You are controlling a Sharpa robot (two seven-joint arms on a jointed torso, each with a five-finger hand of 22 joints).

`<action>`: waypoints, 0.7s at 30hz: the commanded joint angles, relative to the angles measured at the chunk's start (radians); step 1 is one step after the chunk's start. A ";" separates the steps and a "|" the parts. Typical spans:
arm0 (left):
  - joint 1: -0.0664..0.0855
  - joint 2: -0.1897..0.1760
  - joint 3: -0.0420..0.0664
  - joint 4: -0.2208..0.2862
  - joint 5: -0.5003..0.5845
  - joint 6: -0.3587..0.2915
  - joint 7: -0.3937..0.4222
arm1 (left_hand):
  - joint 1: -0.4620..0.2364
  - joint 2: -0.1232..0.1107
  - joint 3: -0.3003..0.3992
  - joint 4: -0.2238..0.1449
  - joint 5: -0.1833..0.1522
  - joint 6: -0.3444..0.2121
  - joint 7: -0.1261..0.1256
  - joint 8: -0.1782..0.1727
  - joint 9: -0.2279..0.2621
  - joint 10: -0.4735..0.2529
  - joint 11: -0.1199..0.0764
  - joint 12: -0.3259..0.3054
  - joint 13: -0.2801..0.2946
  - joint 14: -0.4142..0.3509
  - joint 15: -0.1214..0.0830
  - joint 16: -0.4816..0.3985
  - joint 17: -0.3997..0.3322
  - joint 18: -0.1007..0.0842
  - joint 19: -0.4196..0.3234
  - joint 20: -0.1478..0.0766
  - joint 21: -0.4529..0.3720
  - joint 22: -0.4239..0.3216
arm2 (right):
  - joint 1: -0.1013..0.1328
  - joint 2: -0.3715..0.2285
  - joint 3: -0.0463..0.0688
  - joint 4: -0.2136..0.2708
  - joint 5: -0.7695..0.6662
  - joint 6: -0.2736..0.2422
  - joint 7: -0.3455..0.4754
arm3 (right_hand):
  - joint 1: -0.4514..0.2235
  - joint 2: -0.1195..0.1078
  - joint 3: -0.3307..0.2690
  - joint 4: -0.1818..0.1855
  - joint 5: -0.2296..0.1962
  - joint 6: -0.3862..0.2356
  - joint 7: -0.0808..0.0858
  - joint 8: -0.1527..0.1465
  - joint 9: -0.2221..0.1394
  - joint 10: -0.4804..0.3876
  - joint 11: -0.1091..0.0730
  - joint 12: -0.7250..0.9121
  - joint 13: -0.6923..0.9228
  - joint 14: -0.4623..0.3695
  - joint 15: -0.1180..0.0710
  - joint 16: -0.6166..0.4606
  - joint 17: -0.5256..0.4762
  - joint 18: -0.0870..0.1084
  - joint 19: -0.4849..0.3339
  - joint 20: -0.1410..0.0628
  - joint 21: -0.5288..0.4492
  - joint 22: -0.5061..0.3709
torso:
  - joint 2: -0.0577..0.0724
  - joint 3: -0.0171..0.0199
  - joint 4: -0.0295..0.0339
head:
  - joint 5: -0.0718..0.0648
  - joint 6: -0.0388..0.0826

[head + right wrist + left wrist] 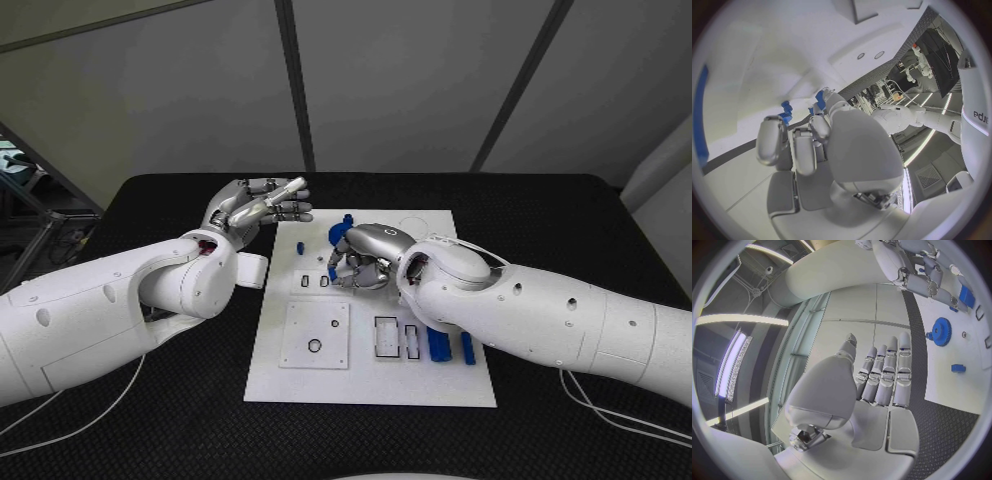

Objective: Assemble the parts on the task board

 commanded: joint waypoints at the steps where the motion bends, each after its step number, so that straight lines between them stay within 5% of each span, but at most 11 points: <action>1: 0.001 0.000 0.001 0.002 -0.007 0.009 0.002 | -0.002 0.008 -0.002 -0.006 -0.001 0.004 0.001 -0.004 0.000 0.003 0.002 -0.004 0.001 -0.005 0.001 -0.003 0.001 -0.020 -0.006 -0.002 0.002 0.000 | 0.001 0.003 -0.002 -0.002 -0.012 0.037 -0.015 | -0.011 -0.002 0.003 0.005 -0.005 -0.003 0.003 0.003 0.008 -0.001 0.006 -0.005 -0.002 0.080 -0.002 0.001 0.137 0.000 0.000 0.004 0.002 -0.001 | 0.000 -0.0001 0.0003 | 0.001 0.000; 21: 0.001 -0.001 0.001 0.001 -0.007 0.009 -0.001 | -0.002 0.008 -0.002 -0.007 -0.001 0.004 0.001 -0.004 0.000 0.004 0.002 -0.004 0.001 -0.007 0.001 -0.005 0.001 -0.020 -0.007 -0.001 0.002 -0.001 | 0.000 0.005 -0.013 -0.008 -0.031 0.066 -0.044 | -0.023 -0.014 0.002 0.007 -0.011 -0.021 0.010 -0.006 0.004 -0.024 0.012 -0.029 -0.026 0.080 0.003 -0.001 0.136 0.002 -0.007 0.008 -0.004 -0.011 | 0.000 0.0004 0.0005 | 0.001 -0.003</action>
